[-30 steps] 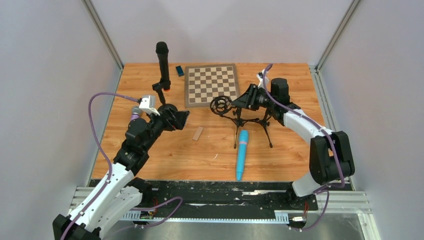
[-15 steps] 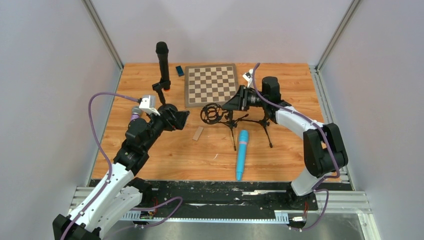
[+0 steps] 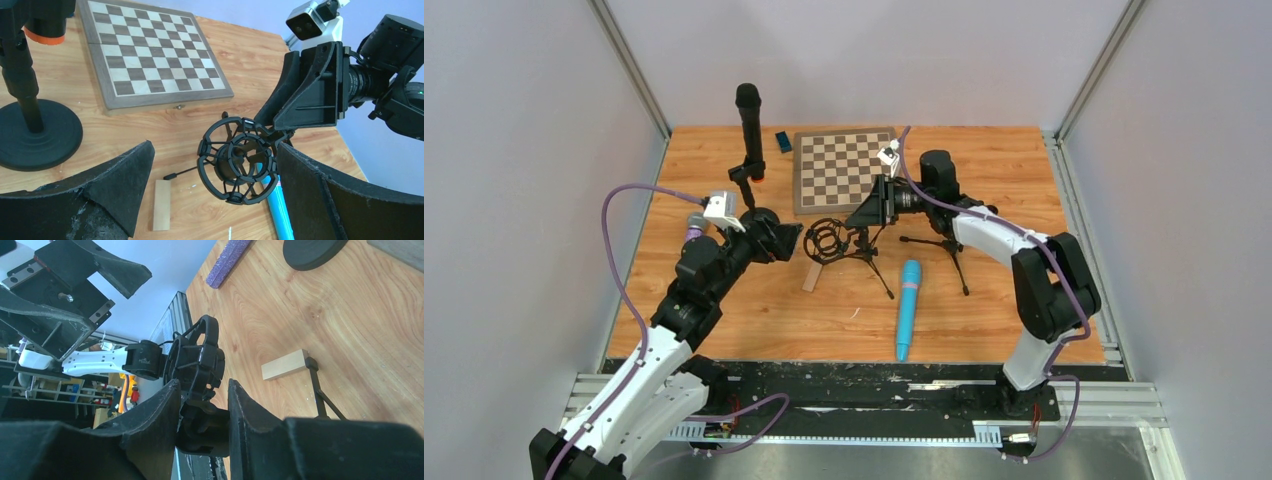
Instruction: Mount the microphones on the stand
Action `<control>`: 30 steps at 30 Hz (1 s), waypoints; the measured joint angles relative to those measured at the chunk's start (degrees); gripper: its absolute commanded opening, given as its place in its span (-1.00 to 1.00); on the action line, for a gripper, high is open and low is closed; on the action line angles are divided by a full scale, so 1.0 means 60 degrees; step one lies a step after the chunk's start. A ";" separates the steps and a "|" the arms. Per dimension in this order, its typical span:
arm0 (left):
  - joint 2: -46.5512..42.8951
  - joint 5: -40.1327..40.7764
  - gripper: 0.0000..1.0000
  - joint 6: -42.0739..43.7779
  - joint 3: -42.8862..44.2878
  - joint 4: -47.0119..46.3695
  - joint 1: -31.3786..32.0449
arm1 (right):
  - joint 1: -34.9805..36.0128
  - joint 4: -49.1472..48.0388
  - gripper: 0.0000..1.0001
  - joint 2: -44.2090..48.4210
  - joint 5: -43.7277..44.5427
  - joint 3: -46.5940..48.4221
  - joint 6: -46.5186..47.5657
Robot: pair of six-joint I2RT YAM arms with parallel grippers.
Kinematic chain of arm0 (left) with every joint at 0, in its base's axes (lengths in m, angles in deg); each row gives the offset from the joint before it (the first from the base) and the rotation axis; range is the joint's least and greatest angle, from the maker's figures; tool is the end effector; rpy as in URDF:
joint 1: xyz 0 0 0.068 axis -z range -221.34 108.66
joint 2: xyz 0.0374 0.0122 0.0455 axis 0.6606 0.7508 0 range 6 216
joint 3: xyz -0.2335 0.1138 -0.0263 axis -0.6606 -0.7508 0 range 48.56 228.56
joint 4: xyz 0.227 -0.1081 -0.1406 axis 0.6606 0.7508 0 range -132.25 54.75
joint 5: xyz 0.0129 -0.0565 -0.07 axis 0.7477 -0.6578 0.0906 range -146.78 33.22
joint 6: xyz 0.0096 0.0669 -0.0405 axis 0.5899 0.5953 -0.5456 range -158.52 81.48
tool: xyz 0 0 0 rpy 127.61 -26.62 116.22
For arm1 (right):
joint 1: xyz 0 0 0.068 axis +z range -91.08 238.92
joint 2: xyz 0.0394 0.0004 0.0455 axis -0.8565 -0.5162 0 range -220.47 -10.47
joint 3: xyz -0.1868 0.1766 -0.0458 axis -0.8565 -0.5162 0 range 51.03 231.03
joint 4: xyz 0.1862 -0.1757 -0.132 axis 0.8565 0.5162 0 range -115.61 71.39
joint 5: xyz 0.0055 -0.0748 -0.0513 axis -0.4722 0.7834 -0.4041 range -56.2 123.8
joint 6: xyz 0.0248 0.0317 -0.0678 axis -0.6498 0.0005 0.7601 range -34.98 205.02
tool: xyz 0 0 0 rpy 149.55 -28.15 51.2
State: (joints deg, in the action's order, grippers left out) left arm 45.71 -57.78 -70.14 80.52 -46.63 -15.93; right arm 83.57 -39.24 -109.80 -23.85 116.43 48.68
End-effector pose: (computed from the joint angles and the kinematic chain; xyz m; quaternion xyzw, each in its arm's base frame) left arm 0.2221 -0.1068 0.2887 -0.0334 0.7268 -0.3331 0.5998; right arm 0.3618 0.2289 0.2211 -0.2008 0.7432 0.5950 0.2307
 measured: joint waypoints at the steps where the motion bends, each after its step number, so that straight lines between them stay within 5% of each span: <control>1: 0.0004 0.0000 1.00 0.0007 0.0000 0.0015 0.0000 | 0.0004 0.0000 -1.00 -0.0091 -0.0055 0.0055 -0.0004; 12: 0.0004 0.0146 1.00 0.0080 0.0000 0.0146 0.0000 | -0.0004 -0.0018 -1.00 -0.0663 -0.0605 0.0430 -0.0186; 16: 0.0029 0.0204 1.00 0.0084 0.0000 0.0157 0.0000 | -0.0007 0.0091 -0.86 -0.0896 -0.0710 0.0681 -0.0193; 20: 0.0040 0.0237 1.00 0.0113 0.0000 0.0211 0.0000 | -0.0044 0.0178 -0.61 -0.1177 -0.0849 0.0965 -0.0204; 30: 0.0044 0.0259 1.00 0.0157 0.0004 0.0313 0.0000 | -0.0266 0.0954 0.50 -0.1249 -0.0255 0.1107 0.0375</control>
State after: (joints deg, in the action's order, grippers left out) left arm 45.97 -56.22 -69.20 80.55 -44.75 -15.93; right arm 81.97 -33.51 -117.30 -25.38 123.08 50.93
